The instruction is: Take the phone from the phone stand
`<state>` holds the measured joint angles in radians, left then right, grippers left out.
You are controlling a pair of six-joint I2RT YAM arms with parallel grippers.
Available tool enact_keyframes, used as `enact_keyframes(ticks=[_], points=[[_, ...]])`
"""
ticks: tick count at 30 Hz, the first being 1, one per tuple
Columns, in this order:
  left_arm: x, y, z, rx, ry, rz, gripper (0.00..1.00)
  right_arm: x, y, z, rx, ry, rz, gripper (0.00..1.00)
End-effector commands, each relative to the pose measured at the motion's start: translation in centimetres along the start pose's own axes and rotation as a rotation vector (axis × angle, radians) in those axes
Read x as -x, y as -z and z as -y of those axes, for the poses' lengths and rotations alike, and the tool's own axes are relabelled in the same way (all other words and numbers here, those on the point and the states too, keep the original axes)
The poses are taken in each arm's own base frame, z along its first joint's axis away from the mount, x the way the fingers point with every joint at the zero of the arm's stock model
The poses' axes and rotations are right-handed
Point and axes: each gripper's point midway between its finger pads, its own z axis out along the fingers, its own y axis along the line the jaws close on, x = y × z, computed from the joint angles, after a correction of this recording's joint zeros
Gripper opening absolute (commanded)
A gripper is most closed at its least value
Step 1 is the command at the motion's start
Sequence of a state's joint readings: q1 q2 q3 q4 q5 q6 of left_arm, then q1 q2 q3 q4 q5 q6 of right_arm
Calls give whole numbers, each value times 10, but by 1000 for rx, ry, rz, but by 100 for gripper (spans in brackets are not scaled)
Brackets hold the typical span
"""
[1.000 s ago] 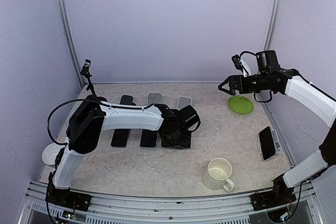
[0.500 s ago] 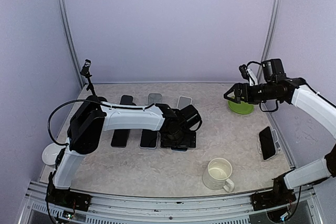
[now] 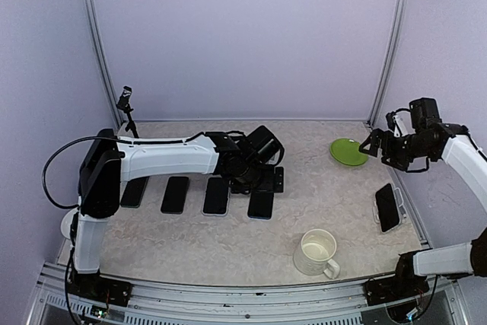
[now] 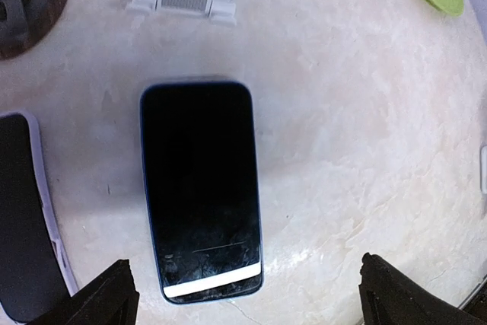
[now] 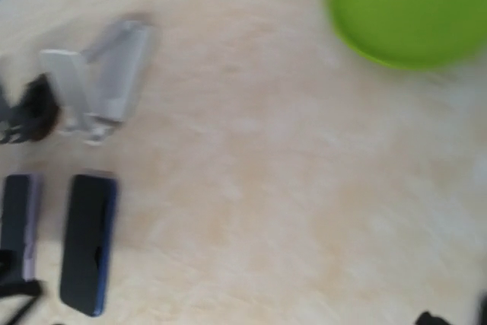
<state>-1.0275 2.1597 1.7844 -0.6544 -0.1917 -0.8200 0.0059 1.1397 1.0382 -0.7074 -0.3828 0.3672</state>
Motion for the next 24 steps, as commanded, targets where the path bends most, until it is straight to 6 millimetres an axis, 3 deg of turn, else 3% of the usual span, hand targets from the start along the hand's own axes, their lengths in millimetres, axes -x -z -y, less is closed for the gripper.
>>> enact_keyframes(ticks=[1, 8, 12, 19, 24], points=[[38, 22, 7, -81, -29, 94, 99, -23, 15, 44, -200, -142, -65, 100], [60, 27, 6, -137, -35, 118, 99, -43, 22, 88, -331, -275, -110, 100], [70, 29, 2, -152, -26, 128, 99, -50, 34, 117, -495, -291, -142, 100], [82, 26, -8, -164, 1, 134, 99, -78, 29, 130, -540, -269, -250, 100], [87, 25, -11, -174, 12, 135, 99, -82, 17, 133, -519, -270, -280, 95]])
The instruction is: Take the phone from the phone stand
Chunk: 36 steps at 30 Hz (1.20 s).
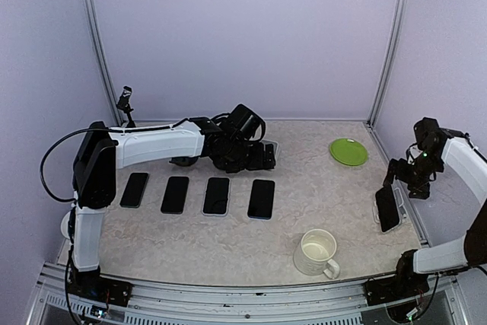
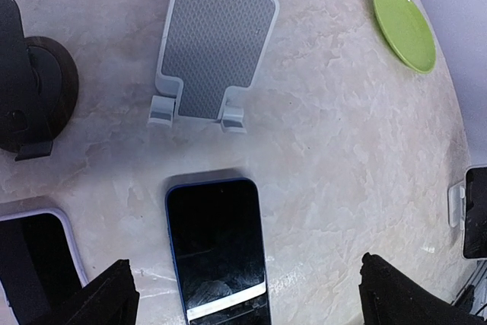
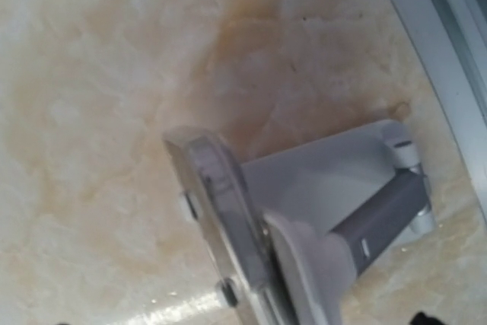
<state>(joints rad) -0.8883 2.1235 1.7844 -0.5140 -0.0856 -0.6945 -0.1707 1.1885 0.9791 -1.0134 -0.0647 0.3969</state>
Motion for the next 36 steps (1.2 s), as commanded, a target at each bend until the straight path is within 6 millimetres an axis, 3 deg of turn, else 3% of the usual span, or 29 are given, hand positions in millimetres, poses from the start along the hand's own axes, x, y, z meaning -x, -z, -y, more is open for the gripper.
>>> enact_keyframes(ticks=[1, 7, 13, 21, 28, 36], points=[[16, 14, 6, -49, 4, 36, 99, -4, -13, 6, -22, 11, -46, 94], [21, 15, -1, -36, 24, 42, 99, -2, -22, -2, 26, 29, -50, 75], [29, 18, -10, -16, 46, 58, 99, -16, -33, -2, 49, 27, -74, 64], [34, 17, -18, -15, 59, 59, 99, -17, -44, -2, 49, 33, -93, 56], [39, 21, -22, -5, 53, 71, 99, -13, -45, -9, 87, 46, -88, 28], [47, 26, -19, -19, 29, 94, 99, -5, -40, -25, 172, 19, -65, 14]])
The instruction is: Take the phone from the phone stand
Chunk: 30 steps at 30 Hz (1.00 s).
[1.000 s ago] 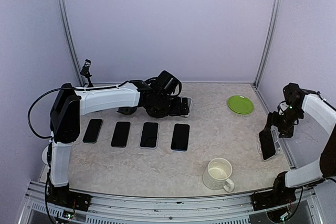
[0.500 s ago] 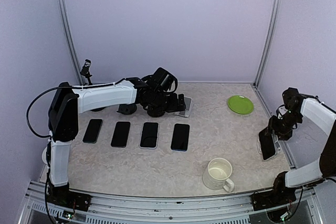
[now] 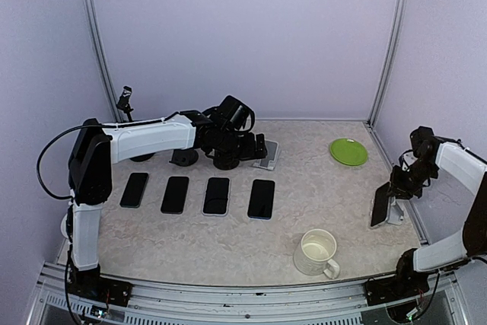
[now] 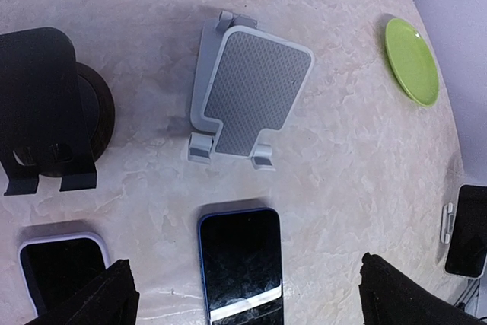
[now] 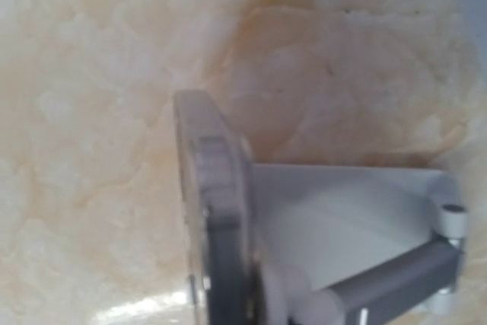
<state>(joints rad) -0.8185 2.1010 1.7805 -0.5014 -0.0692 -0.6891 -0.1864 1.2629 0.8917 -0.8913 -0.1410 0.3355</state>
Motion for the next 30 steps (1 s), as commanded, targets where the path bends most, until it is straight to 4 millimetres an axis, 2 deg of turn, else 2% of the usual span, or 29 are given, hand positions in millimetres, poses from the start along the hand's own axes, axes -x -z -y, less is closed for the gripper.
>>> enact_keyframes(ticks=[1, 7, 11, 14, 24, 30], points=[[19, 20, 9, -44, -28, 58, 99, 6, -3, -24, 133, -23, 3, 12], [26, 28, 42, -195, -66, 78, 99, 17, -3, -40, 218, -62, 21, 5], [20, 38, 80, -370, -111, 59, 99, 26, -2, -51, 275, -80, 31, 4], [9, 40, 107, -461, -158, 27, 99, 33, -1, -61, 300, -106, 32, 3], [-47, 22, 183, -651, -276, -133, 99, 41, -4, -91, 351, -88, 26, 3], [-67, -8, 192, -621, -290, -165, 99, 34, -19, -83, 287, -81, -3, 0]])
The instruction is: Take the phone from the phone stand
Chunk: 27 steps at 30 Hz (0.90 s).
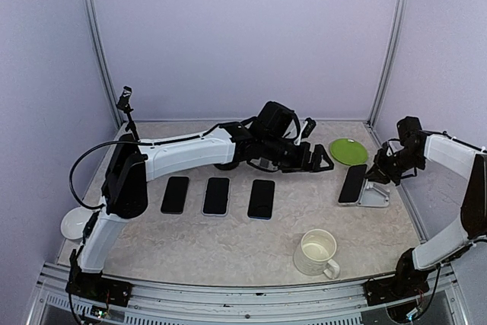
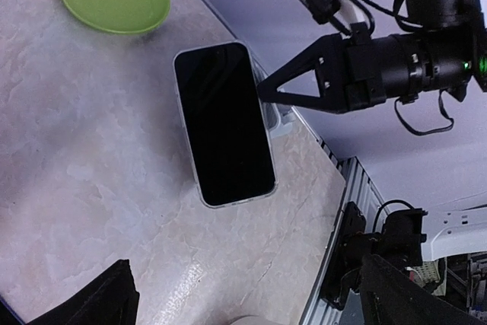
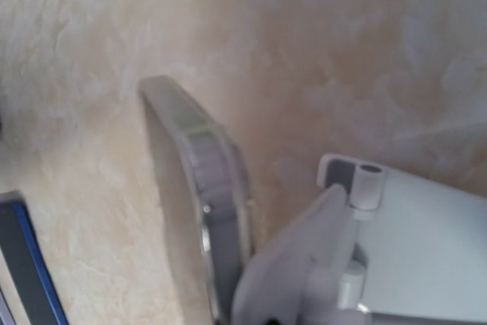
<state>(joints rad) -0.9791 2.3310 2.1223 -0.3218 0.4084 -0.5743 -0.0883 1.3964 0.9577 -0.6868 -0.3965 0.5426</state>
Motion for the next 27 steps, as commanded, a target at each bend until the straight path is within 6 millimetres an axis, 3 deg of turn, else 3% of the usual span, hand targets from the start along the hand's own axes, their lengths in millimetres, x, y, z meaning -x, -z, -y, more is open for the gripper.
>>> enact_keyframes(ticks=[1, 11, 20, 27], points=[[-16, -19, -11, 31, -26, -38, 99, 1, -8, 3, -22, 3, -4, 0], [-36, -44, -29, 72, -21, -46, 99, -1, -10, -2, 12, 21, -20, 0], [-30, -32, -33, 116, -54, -21, 99, -9, -10, -7, 48, 70, -61, 0], [-38, -40, -29, 78, -21, -36, 99, -9, -7, -32, 190, 26, -64, 0]])
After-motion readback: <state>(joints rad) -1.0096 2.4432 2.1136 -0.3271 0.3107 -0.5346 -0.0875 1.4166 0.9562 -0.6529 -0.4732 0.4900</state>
